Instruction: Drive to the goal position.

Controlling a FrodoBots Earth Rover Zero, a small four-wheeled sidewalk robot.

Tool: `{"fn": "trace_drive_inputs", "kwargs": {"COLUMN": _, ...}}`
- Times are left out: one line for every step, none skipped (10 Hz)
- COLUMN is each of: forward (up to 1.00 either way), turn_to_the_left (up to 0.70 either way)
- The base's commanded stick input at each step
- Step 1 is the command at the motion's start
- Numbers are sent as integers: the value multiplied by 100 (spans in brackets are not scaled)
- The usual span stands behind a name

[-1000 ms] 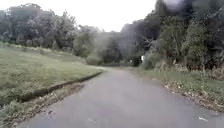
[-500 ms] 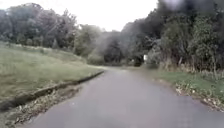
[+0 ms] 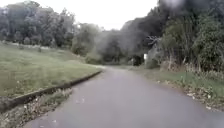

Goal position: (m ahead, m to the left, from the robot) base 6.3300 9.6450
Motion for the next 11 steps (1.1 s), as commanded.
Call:
{"fn": "trace_drive_inputs", "kwargs": {"forward": 100, "turn_to_the_left": -13}}
{"fn": "trace_drive_inputs", "kwargs": {"forward": 100, "turn_to_the_left": -8}}
{"fn": "trace_drive_inputs", "kwargs": {"forward": 100, "turn_to_the_left": -5}}
{"fn": "trace_drive_inputs", "kwargs": {"forward": 100, "turn_to_the_left": -10}}
{"fn": "trace_drive_inputs", "kwargs": {"forward": 100, "turn_to_the_left": -16}}
{"fn": "trace_drive_inputs", "kwargs": {"forward": 100, "turn_to_the_left": 0}}
{"fn": "trace_drive_inputs", "kwargs": {"forward": 100, "turn_to_the_left": 0}}
{"fn": "trace_drive_inputs", "kwargs": {"forward": 100, "turn_to_the_left": 0}}
{"fn": "trace_drive_inputs", "kwargs": {"forward": 100, "turn_to_the_left": 0}}
{"fn": "trace_drive_inputs", "kwargs": {"forward": 100, "turn_to_the_left": 0}}
{"fn": "trace_drive_inputs", "kwargs": {"forward": 100, "turn_to_the_left": -2}}
